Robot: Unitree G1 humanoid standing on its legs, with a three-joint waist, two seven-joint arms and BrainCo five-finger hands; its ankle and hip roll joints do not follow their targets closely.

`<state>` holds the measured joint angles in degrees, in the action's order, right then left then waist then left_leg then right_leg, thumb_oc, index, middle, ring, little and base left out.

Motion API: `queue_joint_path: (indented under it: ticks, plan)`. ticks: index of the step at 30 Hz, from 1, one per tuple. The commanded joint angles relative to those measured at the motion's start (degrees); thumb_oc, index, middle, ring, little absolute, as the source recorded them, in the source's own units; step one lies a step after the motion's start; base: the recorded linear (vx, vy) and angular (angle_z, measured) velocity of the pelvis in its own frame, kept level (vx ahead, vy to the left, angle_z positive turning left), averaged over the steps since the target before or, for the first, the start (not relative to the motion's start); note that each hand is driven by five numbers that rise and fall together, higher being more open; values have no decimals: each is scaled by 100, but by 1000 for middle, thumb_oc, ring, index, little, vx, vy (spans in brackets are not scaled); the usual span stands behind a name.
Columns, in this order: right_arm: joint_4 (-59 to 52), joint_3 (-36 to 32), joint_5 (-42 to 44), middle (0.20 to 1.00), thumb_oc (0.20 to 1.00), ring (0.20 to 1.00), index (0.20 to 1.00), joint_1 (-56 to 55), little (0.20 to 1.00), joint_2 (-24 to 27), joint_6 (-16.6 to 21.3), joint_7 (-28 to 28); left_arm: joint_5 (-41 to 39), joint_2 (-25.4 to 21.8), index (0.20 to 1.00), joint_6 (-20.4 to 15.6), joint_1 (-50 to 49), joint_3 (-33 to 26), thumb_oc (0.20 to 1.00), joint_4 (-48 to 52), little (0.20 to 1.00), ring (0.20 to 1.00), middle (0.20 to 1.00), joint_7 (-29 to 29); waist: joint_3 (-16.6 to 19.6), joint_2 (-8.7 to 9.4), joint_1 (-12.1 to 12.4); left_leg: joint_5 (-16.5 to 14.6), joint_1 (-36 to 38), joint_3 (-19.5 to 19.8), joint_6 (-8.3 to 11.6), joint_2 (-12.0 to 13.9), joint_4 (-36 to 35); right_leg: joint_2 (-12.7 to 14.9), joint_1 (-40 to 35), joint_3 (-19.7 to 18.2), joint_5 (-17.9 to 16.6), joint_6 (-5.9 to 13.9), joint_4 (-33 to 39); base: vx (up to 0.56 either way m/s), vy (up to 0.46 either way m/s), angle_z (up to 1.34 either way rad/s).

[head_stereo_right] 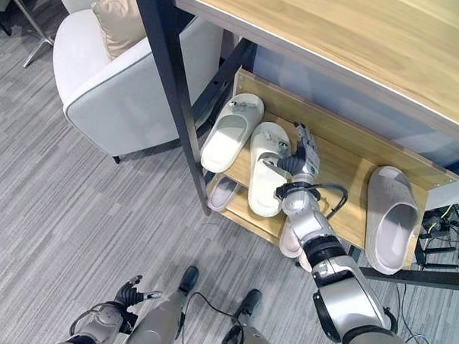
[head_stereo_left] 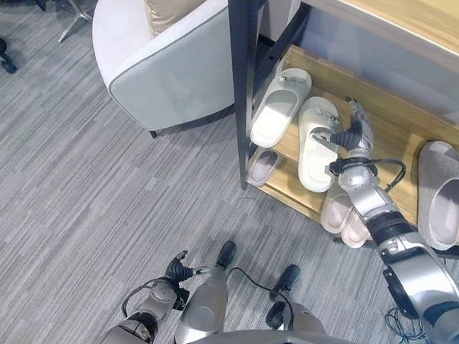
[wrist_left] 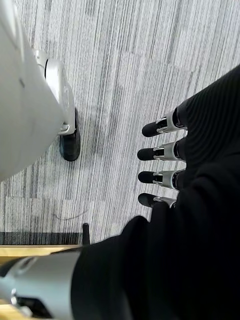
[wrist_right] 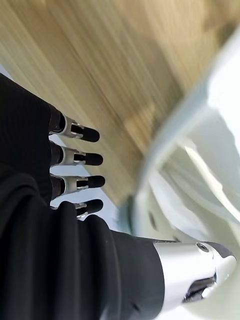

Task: Arrange the slippers neatly on the shoe rack.

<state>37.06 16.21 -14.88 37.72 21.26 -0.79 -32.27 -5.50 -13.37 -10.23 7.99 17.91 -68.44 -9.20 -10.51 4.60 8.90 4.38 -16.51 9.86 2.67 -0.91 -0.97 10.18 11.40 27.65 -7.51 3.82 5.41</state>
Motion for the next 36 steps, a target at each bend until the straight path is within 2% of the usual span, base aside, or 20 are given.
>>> queue_joint_path:
  ticks: [1, 8, 12, 13, 14, 16, 22, 36]
  plan:
    - [-249, -141, -140, 1000, 1000, 1000, 1000, 157, 1000, 19, 313, -353, 117, 136, 1000, -8, 153, 107, 1000, -365, 1000, 1000, 1000, -102, -31, 125, 57, -290, 169, -371, 166, 73, -403, 407, -637, -143, 401, 699, -51, 0, 0, 0]
    - [-786, -329, -29, 1000, 1000, 1000, 1000, -429, 1000, -103, 592, -452, 181, 195, 1000, 10, 37, -12, 1000, -425, 1000, 1000, 1000, -107, 55, 72, -23, -331, 293, -432, 149, 81, -403, 402, -712, -164, 426, 702, -41, -2, 2, -1]
    - [-1518, -537, 346, 1000, 1000, 1000, 1000, -1040, 1000, -128, 907, -186, 221, 188, 1000, 52, -53, -181, 1000, -497, 1000, 1000, 1000, -118, 164, 81, -161, -360, 440, -506, 127, 90, -403, 410, -833, -176, 439, 710, -41, 4, 4, -3]
    - [-1703, -585, 430, 1000, 1000, 1000, 1000, -1228, 1000, -110, 978, -80, 240, 181, 1000, 63, -92, -234, 1000, -525, 1000, 1000, 1000, -115, 198, 92, -189, -374, 490, -532, 126, 93, -403, 405, -885, -172, 452, 711, -41, 52, 0, -18]
    - [-1951, -606, 706, 1000, 1000, 1000, 1000, -1659, 1000, -117, 1166, 318, 282, 177, 1000, 81, -182, -350, 1000, -583, 1000, 1000, 1000, -78, 296, 95, -274, -398, 618, -577, 123, 110, -403, 405, -1024, -161, 488, 709, -41, 54, 7, -22]
    - [-2172, -569, 829, 1000, 1000, 1000, 1000, -2172, 1000, -118, 1270, 699, 335, 176, 1000, 89, -315, -439, 1000, -601, 1000, 1000, 1000, -13, 375, 77, -382, -444, 820, -657, 123, 118, -403, 411, -1189, -165, 523, 711, -42, 33, 11, -23]
    - [-2001, -110, 912, 1000, 1000, 1000, 1000, -2770, 1000, -286, 1303, 1305, 346, 208, 1000, 78, -407, -530, 1000, -576, 1000, 1000, 1000, 34, 465, 34, -511, -491, 1003, -816, 140, 159, -403, 387, -1270, -261, 552, 682, -41, -6, 1, -7]
    - [-1990, 542, 1122, 1000, 1000, 1000, 1000, -2779, 1000, -545, 1385, 1716, 339, 265, 1000, 74, -592, -570, 1000, -651, 1000, 1000, 1000, -20, 456, -45, -569, -489, 1057, -936, 153, 247, -403, 282, -1206, -410, 569, 631, -41, 0, -3, -4]
